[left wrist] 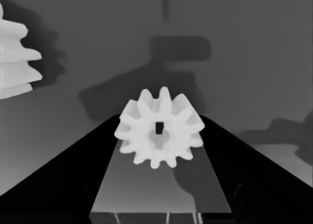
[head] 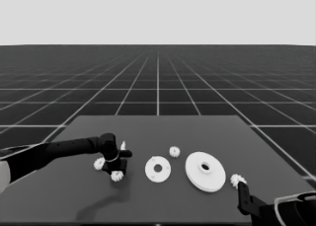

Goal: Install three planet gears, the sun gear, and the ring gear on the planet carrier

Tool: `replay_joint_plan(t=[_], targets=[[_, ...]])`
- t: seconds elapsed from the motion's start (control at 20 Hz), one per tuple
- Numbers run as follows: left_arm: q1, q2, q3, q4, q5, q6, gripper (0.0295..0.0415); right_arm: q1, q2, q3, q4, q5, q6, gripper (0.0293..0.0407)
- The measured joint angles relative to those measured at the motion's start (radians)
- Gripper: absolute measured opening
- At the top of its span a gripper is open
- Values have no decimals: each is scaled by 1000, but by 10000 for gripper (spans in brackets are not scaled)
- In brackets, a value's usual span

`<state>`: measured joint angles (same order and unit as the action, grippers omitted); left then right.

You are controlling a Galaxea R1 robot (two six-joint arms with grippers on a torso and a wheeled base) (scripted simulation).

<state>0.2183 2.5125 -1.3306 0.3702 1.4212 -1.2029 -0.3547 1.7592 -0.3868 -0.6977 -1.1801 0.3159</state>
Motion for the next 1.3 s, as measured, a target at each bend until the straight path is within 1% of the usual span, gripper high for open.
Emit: replay_joint_plan(t=[0.15, 0.2, 0.25, 0.3, 0.35, 0.4, 0.55, 0.65, 0.7, 0.75, 0.85, 0.95, 1.15, 1.2, 1.25, 1.3], targets=[[1, 0, -1, 1, -1, 0, 313, 0, 0, 0, 0, 0, 0, 385], [-122, -55, 151, -136, 92, -70, 313, 0, 0, 0, 0, 0, 0, 385], [-256, -71, 200, -246, 127, -96, 313, 0, 0, 0, 0, 0, 0, 385], [-338, -70, 202, -317, 141, -98, 313, 0, 0, 0, 0, 0, 0, 385], [-385, -67, 193, -359, 148, -94, 313, 0, 0, 0, 0, 0, 0, 385], [-411, -64, 185, -383, 153, -90, 313, 0, 0, 0, 0, 0, 0, 385], [-438, -60, 173, -410, 159, -83, 313, 0, 0, 0, 0, 0, 0, 385], [-442, -59, 170, -414, 160, -82, 313, 0, 0, 0, 0, 0, 0, 385], [-444, 79, 158, -416, 155, -252, 313, 0, 0, 0, 0, 0, 0, 385], [-444, 220, 121, -418, 151, -330, 313, 0, 0, 0, 0, 0, 0, 385], [-445, 354, 41, -419, 149, -367, 313, 0, 0, 0, 0, 0, 0, 385], [-445, 398, 3, -419, 149, -371, 313, 0, 0, 0, 0, 0, 0, 385], [-445, 417, -16, -419, 149, -371, 313, 0, 0, 0, 0, 0, 0, 385], [-302, 416, -10, -245, 151, -378, 313, 0, 0, 0, 0, 0, 0, 385], [-178, 420, -39, -141, 150, -355, 313, 0, 0, 0, 0, 0, 0, 385], [-112, 427, -76, -83, 142, -326, 313, 0, 0, 0, 0, 0, 0, 385]])
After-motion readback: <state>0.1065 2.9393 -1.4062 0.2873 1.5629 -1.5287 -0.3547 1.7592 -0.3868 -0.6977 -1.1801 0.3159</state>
